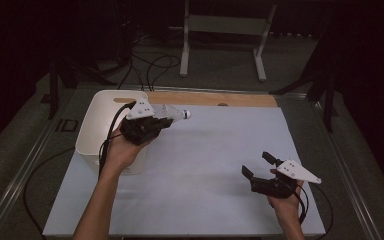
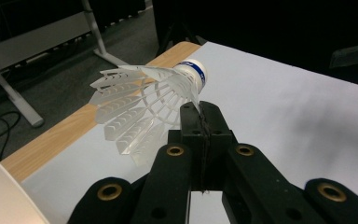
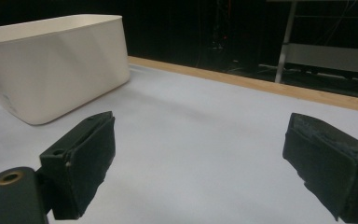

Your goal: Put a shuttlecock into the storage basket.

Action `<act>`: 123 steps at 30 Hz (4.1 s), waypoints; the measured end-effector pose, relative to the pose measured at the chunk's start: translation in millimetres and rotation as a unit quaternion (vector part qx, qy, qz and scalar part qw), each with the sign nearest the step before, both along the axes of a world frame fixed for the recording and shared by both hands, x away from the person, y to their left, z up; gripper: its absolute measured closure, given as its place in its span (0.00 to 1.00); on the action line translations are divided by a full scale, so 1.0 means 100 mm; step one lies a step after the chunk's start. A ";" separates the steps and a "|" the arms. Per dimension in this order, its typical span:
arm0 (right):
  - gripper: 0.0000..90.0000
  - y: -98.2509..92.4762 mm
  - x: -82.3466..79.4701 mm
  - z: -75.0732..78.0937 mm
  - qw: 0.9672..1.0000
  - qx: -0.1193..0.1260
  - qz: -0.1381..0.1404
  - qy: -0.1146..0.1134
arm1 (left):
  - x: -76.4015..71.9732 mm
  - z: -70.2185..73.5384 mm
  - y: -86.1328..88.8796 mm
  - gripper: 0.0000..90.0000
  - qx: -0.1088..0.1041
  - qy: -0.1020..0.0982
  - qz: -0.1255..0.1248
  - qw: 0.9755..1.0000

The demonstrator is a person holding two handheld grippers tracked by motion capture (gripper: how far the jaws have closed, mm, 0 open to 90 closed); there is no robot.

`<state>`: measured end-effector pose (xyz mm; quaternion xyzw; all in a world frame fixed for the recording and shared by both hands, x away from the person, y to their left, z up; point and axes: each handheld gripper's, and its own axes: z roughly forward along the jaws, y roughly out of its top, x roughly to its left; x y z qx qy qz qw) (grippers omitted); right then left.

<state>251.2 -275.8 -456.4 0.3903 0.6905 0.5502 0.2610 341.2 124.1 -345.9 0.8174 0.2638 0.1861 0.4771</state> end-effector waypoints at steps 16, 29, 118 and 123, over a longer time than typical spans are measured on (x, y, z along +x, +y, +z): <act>0.10 0.00 0.00 0.00 1.000 0.000 0.000 0.000 | -0.02 0.03 0.12 1.00 0.003 -0.002 0.006 1.000; 0.10 0.00 0.00 0.00 1.000 -0.001 -0.001 -0.001 | -0.04 0.04 0.19 1.00 0.006 -0.004 0.006 1.000; 0.10 0.00 0.01 -0.01 1.000 0.001 -0.001 0.001 | -0.17 0.12 0.78 1.00 0.013 -0.007 0.058 0.998; 0.10 0.00 0.01 -0.01 1.000 0.001 -0.001 0.001 | -0.17 0.12 0.81 1.00 0.015 -0.006 0.062 0.998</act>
